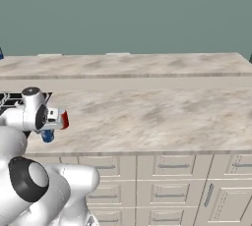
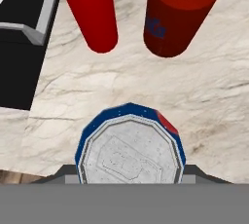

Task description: Four empty soda cans are scattered around the kitchen. Gather all the cans and cluster them next to the stove for recycling.

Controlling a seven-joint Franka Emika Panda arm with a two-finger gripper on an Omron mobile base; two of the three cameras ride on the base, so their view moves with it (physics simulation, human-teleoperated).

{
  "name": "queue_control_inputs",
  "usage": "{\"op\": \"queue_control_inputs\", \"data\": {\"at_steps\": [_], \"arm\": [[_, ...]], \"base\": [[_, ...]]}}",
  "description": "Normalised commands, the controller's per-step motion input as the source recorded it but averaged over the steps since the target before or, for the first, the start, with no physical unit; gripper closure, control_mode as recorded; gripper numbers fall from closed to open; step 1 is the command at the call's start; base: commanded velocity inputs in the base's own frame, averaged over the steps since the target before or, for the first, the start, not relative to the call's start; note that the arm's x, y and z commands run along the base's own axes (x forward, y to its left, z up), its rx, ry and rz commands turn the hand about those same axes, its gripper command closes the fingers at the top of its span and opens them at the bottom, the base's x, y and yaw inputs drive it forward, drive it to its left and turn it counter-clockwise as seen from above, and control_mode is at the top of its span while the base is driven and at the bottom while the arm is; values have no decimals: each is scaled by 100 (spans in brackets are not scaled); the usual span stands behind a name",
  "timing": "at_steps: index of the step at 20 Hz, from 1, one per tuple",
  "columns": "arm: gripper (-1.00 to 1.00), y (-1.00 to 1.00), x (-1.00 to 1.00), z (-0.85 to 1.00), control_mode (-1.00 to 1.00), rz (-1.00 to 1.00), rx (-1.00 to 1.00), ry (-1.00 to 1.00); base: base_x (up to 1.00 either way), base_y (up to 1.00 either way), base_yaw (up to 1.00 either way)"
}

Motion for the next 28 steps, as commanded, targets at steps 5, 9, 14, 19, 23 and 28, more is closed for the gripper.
{"op": "queue_control_inputs", "data": {"at_steps": [5, 9, 14, 19, 23, 28], "arm": [[100, 2, 21, -12, -100, 0, 0, 0], [100, 7, 19, -12, -100, 0, 0, 0], [100, 12, 10, -14, -100, 0, 0, 0], [100, 8, 4, -13, -100, 0, 0, 0], [100, 4, -2, -13, -100, 0, 0, 0], [100, 1, -2, -8, -100, 0, 0, -4]], "base": [[0, 0, 0], [0, 0, 0], [0, 0, 0], [0, 0, 0], [0, 0, 0], [0, 0, 0]]}}
